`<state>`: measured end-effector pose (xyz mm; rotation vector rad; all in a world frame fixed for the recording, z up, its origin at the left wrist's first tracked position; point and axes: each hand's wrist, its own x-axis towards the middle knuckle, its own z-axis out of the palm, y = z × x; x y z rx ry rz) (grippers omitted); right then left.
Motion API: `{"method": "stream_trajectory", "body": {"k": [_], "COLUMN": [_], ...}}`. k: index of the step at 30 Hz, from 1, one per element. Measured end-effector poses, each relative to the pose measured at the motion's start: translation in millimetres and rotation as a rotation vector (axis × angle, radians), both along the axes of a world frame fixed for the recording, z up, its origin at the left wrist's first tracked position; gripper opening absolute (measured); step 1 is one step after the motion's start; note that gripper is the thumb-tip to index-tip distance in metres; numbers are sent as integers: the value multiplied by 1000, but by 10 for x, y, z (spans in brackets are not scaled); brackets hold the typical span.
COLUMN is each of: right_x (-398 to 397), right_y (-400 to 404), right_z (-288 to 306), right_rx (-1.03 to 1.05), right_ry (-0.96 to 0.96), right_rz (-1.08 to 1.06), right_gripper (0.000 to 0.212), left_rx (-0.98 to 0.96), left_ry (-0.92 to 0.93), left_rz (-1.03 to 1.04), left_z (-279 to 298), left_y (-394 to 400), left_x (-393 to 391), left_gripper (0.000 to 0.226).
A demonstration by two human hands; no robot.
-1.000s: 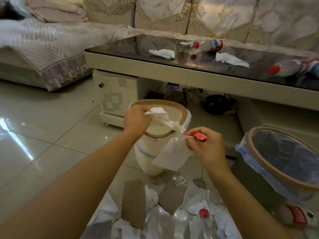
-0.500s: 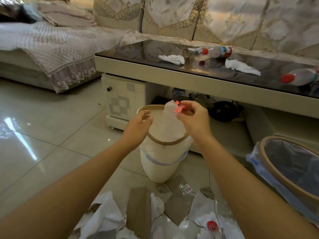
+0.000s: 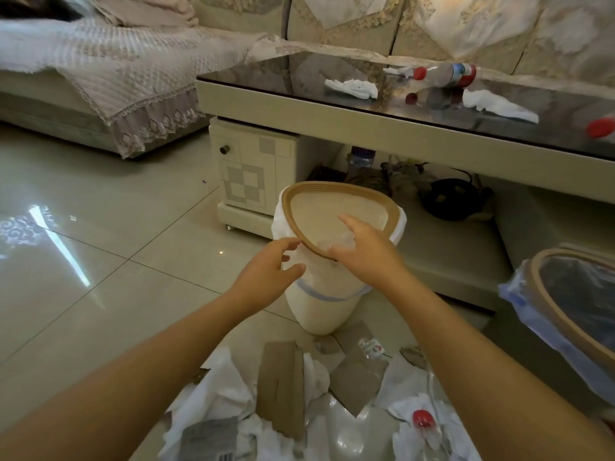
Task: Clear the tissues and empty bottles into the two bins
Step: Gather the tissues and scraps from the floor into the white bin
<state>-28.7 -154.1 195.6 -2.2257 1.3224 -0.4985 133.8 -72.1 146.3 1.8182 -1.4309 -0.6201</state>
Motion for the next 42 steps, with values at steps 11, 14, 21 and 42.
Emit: {"method": "stream_trajectory", "body": {"k": [11, 14, 21, 42], "right_x": [-151, -215, -302, -712], "right_y": [103, 165, 457, 978], "right_z": [-92, -152, -425, -1897], "right_rx": [-102, -159, -366, -93], "right_ry": [330, 281, 52, 448], "right_rz": [-83, -67, 34, 206], "right_gripper": [48, 42, 42, 37], "left_rx": [11, 20, 33, 697], "left_ry": [-13, -4, 0, -247], "left_rz": [-8, -14, -39, 175], "left_z": [-121, -177, -365, -1740], "left_y": [133, 171, 271, 515], "left_x": [-45, -45, -60, -451], "left_gripper": [51, 51, 51, 110]}}
